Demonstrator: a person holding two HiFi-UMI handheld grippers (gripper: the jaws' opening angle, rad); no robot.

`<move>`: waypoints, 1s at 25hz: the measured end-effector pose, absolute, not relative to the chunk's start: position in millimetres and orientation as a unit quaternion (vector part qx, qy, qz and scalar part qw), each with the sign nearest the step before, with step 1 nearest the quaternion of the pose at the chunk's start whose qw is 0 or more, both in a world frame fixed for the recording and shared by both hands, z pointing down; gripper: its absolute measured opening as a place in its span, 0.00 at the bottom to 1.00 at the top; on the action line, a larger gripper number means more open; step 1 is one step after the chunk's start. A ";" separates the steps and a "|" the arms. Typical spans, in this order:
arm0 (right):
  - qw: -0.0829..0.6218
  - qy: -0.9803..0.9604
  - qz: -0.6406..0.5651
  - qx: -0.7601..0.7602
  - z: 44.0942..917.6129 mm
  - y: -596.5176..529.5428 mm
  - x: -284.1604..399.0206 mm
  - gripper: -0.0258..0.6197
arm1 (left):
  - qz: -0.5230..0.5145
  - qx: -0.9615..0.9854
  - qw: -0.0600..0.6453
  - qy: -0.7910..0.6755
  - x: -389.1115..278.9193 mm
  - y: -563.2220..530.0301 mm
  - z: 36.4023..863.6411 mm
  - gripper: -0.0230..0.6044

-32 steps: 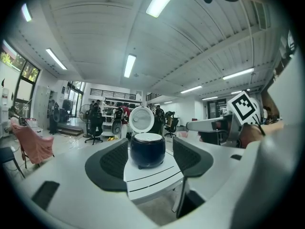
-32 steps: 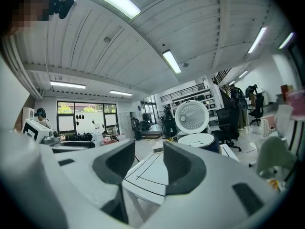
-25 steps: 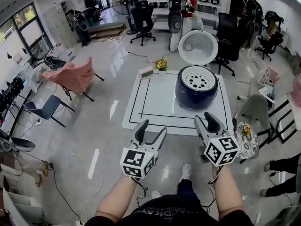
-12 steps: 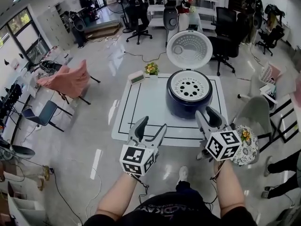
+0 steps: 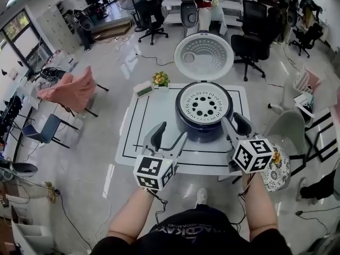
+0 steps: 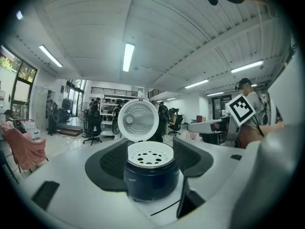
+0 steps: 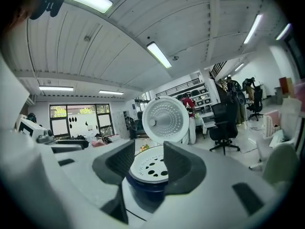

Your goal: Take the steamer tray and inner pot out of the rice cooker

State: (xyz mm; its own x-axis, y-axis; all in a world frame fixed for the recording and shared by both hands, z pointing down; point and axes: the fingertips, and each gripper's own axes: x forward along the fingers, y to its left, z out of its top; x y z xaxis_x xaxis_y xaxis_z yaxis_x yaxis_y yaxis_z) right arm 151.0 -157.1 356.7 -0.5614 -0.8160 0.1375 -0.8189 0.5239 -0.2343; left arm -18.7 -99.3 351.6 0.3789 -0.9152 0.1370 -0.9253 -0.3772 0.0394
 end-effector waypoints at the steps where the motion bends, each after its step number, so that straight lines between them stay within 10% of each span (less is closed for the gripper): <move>1: 0.006 -0.873 0.138 0.468 357.7 -165.2 155.5 0.31 | 0.046 0.827 0.054 -0.557 -14.7 -106.8 351.6 0.49; 25: 0.061 -0.878 0.171 0.443 402.7 -276.4 169.8 0.31 | 0.084 0.779 0.096 -0.614 -4.0 -215.4 381.6 0.50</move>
